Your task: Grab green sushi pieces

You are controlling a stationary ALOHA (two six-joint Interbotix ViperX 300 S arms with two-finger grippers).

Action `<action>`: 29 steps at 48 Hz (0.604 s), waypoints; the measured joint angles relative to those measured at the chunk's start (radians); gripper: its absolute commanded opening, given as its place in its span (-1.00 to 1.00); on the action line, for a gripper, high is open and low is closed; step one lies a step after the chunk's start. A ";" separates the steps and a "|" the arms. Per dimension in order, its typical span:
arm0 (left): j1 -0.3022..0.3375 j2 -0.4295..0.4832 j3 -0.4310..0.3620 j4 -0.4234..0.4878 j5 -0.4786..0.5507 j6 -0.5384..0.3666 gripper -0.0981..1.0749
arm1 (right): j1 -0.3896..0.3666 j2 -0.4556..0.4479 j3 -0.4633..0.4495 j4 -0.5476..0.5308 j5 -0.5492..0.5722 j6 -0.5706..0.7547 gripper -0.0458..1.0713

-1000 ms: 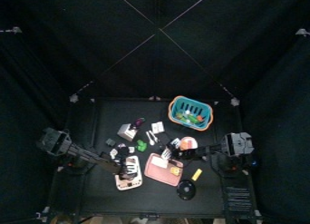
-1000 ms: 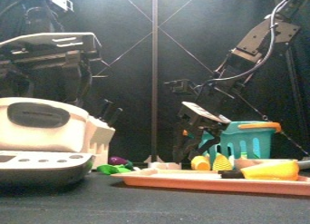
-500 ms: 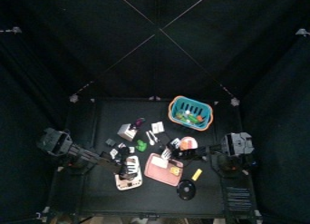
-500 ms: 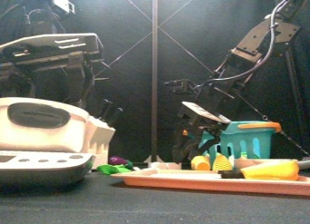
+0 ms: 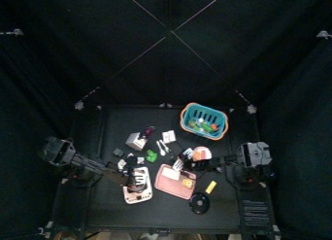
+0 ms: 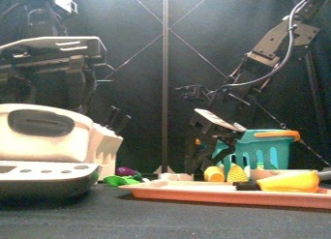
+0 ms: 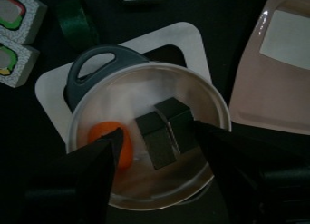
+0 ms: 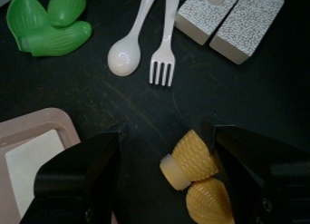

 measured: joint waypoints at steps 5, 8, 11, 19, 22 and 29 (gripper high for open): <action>0.000 0.000 -0.002 0.003 -0.018 0.000 0.81 | 0.000 0.002 -0.005 0.000 0.000 0.000 0.78; -0.002 0.002 -0.002 0.003 -0.021 0.000 0.81 | 0.000 0.003 -0.005 0.000 0.000 0.000 0.78; -0.002 0.006 0.000 0.002 -0.021 0.002 0.81 | -0.002 0.003 -0.006 0.000 0.000 0.000 0.78; -0.002 0.018 0.000 0.000 -0.025 0.002 0.80 | -0.002 0.003 -0.006 0.000 0.002 0.000 0.78; 0.000 0.021 -0.002 0.000 -0.025 0.002 0.80 | -0.002 0.003 -0.006 0.000 0.000 0.000 0.78; -0.002 0.025 -0.002 0.000 -0.026 0.002 0.79 | -0.002 0.003 -0.006 0.000 0.002 0.000 0.78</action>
